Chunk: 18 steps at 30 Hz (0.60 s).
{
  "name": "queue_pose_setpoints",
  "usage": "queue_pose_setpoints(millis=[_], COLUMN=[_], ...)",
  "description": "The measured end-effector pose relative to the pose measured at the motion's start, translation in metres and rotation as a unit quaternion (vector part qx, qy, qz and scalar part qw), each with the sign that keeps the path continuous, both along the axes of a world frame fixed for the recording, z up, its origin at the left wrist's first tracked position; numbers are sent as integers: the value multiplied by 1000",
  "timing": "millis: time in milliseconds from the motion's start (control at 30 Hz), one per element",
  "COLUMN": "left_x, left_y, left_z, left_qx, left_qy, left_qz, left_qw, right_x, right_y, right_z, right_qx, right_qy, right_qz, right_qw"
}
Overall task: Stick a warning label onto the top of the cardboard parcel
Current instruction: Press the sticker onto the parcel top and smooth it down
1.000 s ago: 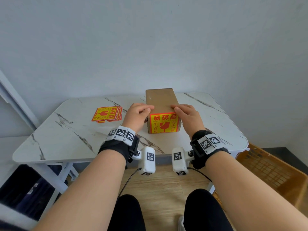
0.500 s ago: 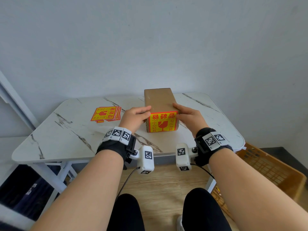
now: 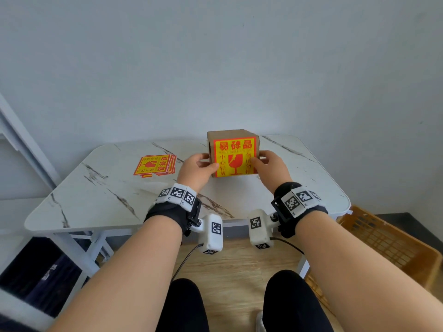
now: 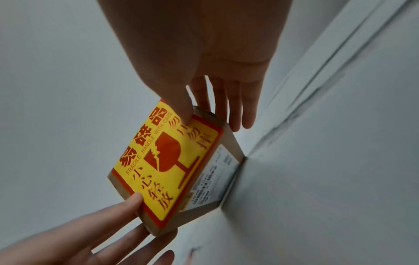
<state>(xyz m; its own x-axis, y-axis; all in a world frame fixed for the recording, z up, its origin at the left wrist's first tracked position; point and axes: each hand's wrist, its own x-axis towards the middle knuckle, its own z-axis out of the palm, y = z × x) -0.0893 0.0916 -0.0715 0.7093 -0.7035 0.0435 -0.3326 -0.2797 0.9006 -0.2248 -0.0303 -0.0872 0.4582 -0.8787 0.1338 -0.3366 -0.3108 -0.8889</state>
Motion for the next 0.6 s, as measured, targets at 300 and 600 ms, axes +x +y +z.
queue_pose_setpoints(millis=[300,600], left_x=[4,2], left_y=[-10,-17], left_z=[47,43], left_qx=[-135,-75], left_qy=[52,48], left_qz=[52,12], left_qw=[988,996], right_x=[10,14], right_y=[-4,-11], right_z=[54,43], right_qx=[-25,-11], right_qy=[-105,4], right_qz=[-21,12], right_qw=[994,1000])
